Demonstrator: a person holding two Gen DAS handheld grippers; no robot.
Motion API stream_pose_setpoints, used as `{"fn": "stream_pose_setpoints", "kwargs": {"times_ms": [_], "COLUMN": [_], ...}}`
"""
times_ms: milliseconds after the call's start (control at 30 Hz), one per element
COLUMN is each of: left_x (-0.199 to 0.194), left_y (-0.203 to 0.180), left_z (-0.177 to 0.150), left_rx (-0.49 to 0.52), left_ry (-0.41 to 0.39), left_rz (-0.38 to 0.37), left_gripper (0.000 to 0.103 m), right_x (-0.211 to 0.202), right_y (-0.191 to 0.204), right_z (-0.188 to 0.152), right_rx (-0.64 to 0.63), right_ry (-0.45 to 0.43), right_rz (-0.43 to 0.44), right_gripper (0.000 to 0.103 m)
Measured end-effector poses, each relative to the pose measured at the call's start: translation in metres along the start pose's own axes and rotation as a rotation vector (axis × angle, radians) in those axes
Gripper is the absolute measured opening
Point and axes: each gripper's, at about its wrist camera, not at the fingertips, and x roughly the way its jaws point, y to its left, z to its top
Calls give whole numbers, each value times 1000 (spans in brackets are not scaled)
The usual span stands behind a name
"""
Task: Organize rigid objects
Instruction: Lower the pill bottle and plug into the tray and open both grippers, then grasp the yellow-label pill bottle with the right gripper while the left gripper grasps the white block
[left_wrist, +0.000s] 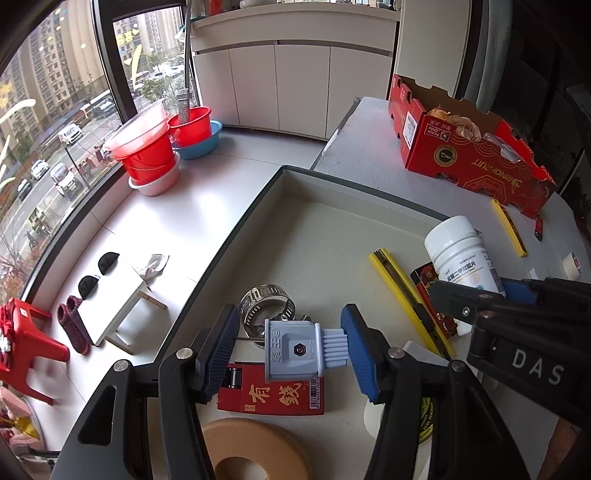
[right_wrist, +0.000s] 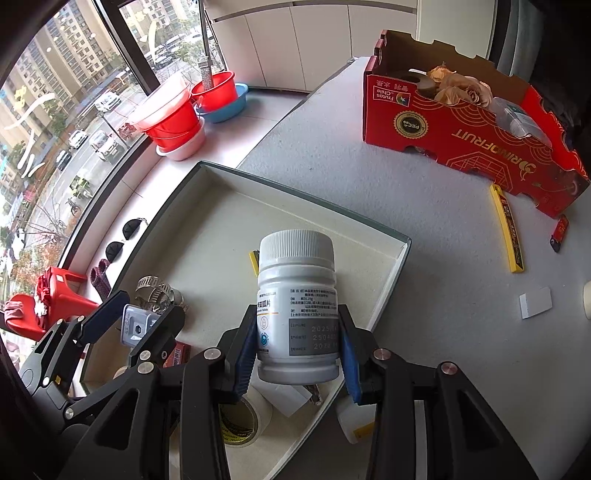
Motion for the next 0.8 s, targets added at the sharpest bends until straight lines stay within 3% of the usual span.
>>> {"fn": "stream_pose_setpoints", "kwargs": {"times_ms": [200, 267, 333, 367, 400, 500, 567, 800], "left_x": [4, 3, 1, 1, 1, 3, 3, 0], "left_y": [-5, -5, -4, -4, -4, -2, -1, -3], "left_z": [-2, -2, -2, -3, -3, -4, -5, -7], "left_rx": [21, 21, 19, 19, 20, 10, 3, -14], "left_ry": [16, 18, 10, 12, 16, 44, 45, 36], "left_rz": [14, 15, 33, 43, 46, 36, 27, 39], "left_gripper": [63, 81, 84, 84, 84, 87, 103, 103], "right_x": [2, 0, -3, -6, -9, -16, -20, -38], "right_y": [3, 3, 2, 2, 1, -2, -7, -32], "right_z": [-2, -2, -2, -2, -2, -3, -6, -22], "right_rx": [-12, -15, -19, -20, -22, -22, -12, 40], "right_ry": [2, -2, -10, -25, -43, -54, -60, -86], "right_rz": [3, 6, -1, -6, -9, -10, -9, -4], "right_gripper": [41, 42, 58, 70, 73, 73, 73, 73]}}
